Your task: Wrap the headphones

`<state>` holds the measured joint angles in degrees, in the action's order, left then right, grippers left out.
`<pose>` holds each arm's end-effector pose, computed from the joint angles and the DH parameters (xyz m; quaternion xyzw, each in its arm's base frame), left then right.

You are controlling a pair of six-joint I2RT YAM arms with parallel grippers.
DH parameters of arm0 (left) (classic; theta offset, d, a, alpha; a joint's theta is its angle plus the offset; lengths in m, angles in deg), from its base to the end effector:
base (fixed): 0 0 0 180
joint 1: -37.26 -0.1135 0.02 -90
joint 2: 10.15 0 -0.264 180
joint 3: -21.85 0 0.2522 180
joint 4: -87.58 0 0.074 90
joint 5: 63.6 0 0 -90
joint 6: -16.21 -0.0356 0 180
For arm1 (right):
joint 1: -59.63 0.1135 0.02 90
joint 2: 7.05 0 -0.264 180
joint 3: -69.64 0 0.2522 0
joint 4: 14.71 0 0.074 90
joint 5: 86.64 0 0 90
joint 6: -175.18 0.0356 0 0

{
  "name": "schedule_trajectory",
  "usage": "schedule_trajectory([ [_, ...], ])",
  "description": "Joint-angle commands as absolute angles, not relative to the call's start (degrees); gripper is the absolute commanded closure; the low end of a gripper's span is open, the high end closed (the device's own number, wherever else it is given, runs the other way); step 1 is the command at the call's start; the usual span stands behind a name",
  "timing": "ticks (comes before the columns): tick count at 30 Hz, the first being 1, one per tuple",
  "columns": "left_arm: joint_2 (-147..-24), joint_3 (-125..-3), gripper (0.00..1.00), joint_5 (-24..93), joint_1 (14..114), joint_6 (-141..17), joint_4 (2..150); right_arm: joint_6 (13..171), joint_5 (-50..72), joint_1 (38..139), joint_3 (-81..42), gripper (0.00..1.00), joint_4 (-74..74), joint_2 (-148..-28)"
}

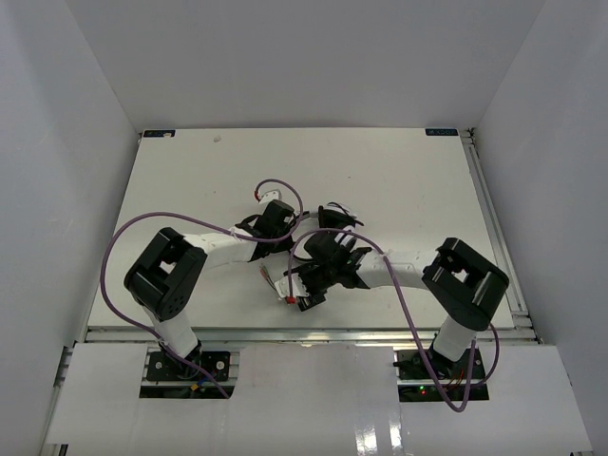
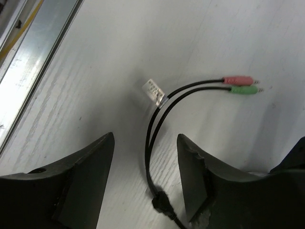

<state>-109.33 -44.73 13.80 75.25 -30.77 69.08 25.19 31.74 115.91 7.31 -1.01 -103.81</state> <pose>0.2750 -0.2049 0.1536 -0.0776 0.9347 -0.1363 0.3189 0.1688 0.2834 0.1546 -0.8153 0.4036 0.2176 0.3536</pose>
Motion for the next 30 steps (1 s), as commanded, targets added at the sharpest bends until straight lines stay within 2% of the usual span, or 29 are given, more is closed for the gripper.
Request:
schedule_trajectory([
  [1,-108.74,-43.33,1.0,20.17,76.72,-29.76,69.57,26.82,31.85,116.32,3.87,0.53,1.86,-107.52],
  [4,-108.77,-43.16,1.0,20.59,76.72,-29.59,69.51,27.08,33.39,116.32,2.81,0.73,3.77,-108.37],
  [8,-108.35,-42.91,1.0,20.42,76.72,-29.34,69.27,27.19,35.24,116.38,3.49,0.91,5.6,-107.71],
  [12,-107.85,-42.89,1.0,20.14,76.7,-29.13,68.81,26.71,36.16,115.64,6.5,0.92,5.17,-101.88],
  [18,-107.62,-42.45,1.0,20.68,76.02,-27.81,68.48,32.36,42.42,106.55,9.34,0.92,1.42,-87.74],
  [24,-107.3,-42.75,1.0,22.8,75.84,-26.42,68.89,38.51,44.94,98.53,14.63,0.92,-6.53,-83.23],
  [30,-106.67,-42.46,1.0,23.15,75.92,-25.38,68.72,52.44,43.18,93.93,17.99,0.92,-16.46,-82.51],
])
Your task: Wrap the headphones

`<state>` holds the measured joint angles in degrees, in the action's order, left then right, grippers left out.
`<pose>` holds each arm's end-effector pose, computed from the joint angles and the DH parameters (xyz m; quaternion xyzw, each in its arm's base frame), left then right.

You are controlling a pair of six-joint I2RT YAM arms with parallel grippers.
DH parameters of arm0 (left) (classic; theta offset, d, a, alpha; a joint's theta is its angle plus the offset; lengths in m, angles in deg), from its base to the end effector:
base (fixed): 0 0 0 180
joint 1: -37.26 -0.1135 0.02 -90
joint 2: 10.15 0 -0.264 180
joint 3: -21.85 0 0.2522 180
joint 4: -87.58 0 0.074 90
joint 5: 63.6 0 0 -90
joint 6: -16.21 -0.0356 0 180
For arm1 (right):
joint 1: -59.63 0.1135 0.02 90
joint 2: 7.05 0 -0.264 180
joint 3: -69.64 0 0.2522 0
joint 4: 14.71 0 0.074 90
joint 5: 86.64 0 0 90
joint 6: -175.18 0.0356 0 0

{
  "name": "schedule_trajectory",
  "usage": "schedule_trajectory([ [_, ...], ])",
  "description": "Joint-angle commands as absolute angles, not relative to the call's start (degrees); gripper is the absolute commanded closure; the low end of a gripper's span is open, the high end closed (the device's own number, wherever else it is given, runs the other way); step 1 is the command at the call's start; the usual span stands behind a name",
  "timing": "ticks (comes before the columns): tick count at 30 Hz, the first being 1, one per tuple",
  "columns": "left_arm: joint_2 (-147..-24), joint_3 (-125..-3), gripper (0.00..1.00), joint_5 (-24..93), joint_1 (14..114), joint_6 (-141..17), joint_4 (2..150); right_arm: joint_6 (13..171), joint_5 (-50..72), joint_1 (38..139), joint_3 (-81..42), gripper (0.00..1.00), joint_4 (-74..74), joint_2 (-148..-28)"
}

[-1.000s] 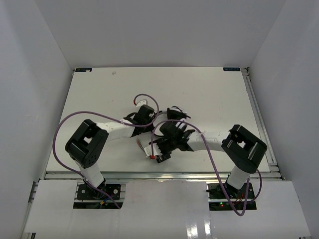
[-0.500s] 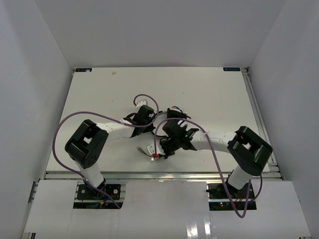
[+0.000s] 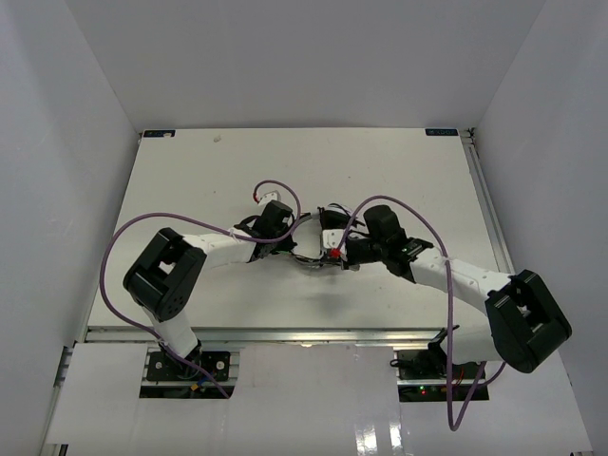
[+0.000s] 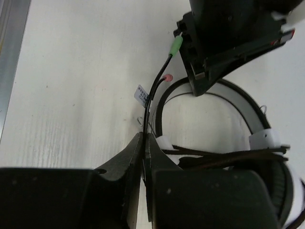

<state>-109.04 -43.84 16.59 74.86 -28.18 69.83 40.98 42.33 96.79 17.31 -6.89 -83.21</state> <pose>0.2735 -0.2030 0.1515 -0.0941 0.9348 -0.1608 0.3025 0.2049 0.1834 0.2146 -0.6599 0.5182 0.2625 0.4766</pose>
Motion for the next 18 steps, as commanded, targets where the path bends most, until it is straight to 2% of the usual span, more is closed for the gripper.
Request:
schedule_trajectory([
  [1,-106.55,-42.38,1.0,23.15,75.93,-25.19,68.72,54.41,42.88,93.18,18.29,0.92,-17.55,-82.4],
  [6,-106.38,-41.4,1.0,23.82,75.84,-24.15,70.0,68.08,42.29,87.57,22.35,0.92,-27.56,-81.42],
  [14,-108.15,-42.27,1.0,24.56,75.84,-22.91,70.39,89.55,44.85,86.69,21.19,0.92,-38.97,-85.51],
  [18,-108.3,-43.44,1.0,23.63,75.85,-22.99,69.05,98.02,37.27,89.33,16.94,0.92,-38.33,-86.91],
])
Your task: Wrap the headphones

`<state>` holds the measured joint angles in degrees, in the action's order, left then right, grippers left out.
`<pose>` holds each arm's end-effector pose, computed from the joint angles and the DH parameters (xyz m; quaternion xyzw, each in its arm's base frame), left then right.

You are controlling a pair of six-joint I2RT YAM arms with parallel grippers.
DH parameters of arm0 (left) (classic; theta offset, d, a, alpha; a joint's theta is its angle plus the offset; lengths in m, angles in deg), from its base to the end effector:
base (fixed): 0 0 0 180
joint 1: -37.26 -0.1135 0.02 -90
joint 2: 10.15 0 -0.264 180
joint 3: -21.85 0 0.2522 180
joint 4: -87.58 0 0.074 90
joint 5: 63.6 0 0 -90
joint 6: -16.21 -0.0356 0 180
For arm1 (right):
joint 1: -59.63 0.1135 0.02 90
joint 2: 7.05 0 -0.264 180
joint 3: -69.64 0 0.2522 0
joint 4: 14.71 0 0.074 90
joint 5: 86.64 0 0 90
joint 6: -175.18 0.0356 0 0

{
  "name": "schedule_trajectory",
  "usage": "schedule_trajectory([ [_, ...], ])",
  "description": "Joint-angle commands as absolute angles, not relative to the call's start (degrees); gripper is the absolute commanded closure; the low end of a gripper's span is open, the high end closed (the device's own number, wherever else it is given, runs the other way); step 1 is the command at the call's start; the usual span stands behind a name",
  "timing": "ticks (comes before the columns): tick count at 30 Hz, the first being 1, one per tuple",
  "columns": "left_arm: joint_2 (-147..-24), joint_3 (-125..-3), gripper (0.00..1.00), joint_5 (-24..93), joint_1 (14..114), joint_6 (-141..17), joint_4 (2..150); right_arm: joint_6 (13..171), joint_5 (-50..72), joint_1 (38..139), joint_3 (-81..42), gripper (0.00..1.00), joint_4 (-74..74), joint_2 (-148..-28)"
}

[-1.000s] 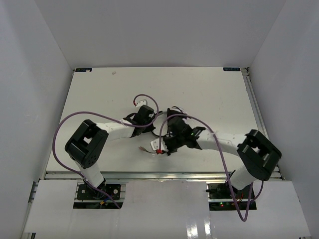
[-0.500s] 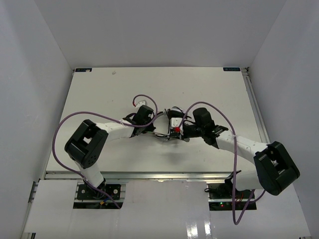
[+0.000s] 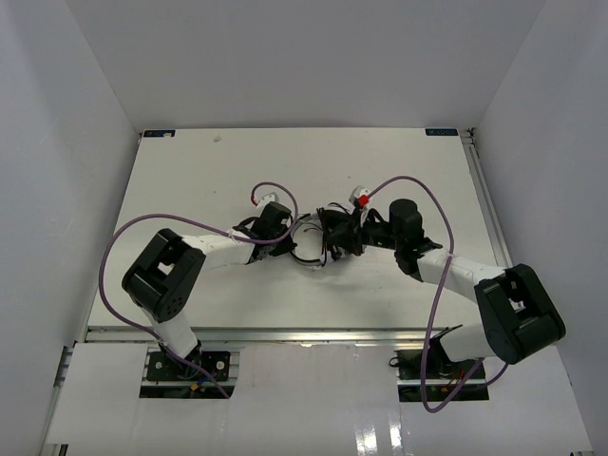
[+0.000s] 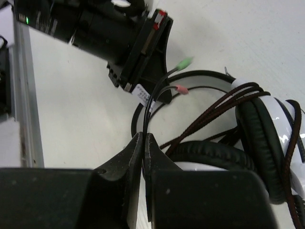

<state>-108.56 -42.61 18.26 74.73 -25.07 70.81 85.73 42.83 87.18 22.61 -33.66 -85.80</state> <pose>0.2705 -0.2010 0.1493 -0.1158 0.9326 -0.1802 0.2905 0.2396 0.1505 0.2174 -0.3766 0.6659 0.3986 0.5058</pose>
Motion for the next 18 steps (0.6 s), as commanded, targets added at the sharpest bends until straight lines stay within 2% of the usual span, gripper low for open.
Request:
schedule_trajectory([
  [1,-108.45,-43.8,1.0,23.35,75.84,-22.99,68.74,98.33,33.75,89.92,15.8,0.92,-36.29,-87.06],
  [6,-108.99,-44.61,1.0,22.59,75.84,-22.98,67.85,99.36,20.51,92.05,14.0,0.92,-30.05,-86.94],
  [13,-108.31,-45.48,1.0,21.53,75.93,-23.66,66.53,96.67,18.75,93.25,13.95,0.92,-26.94,-88.18],
  [16,-106.74,-45.76,0.93,20.44,75.87,-24.28,65.76,94.53,19.36,93.6,14.5,0.91,-26.68,-88.31],
  [18,-105.5,-46.07,0.79,19.89,75.84,-24.77,65.36,93.17,20.06,93.73,14.75,0.85,-26.43,-88.26],
])
